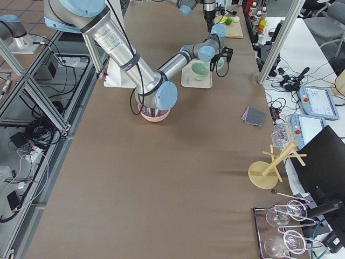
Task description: Stack green bowls together
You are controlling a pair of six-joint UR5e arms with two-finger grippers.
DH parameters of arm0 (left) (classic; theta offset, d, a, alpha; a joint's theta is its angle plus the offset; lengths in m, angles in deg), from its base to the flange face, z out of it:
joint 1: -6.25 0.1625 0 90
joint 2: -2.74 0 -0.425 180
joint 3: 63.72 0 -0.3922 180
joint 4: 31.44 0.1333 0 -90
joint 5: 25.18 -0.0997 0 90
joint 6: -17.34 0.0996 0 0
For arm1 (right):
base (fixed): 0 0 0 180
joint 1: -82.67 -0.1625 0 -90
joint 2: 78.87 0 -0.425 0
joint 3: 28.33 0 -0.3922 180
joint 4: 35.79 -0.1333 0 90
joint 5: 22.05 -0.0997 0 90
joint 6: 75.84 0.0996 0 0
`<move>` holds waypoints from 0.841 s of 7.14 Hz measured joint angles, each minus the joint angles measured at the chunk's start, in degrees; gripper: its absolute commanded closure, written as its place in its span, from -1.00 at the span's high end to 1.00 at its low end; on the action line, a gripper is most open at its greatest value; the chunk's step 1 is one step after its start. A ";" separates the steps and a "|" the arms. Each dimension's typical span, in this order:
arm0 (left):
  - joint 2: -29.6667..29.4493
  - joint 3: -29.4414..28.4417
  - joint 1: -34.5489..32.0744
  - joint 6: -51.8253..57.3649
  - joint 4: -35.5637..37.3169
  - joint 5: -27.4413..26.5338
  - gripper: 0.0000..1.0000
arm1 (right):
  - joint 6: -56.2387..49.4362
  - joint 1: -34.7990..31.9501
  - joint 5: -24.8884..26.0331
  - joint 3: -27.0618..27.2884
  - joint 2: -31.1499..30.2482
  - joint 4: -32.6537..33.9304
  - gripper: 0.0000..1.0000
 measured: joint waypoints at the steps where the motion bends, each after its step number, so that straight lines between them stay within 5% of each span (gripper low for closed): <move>1: 0.29 -0.04 -0.21 0.37 0.00 0.17 0.96 | -0.19 1.32 0.35 -0.33 0.54 0.57 -1.00; 6: 0.52 -0.38 -0.18 0.54 -0.01 0.33 0.96 | 0.01 5.52 1.97 -2.33 0.62 0.82 -1.00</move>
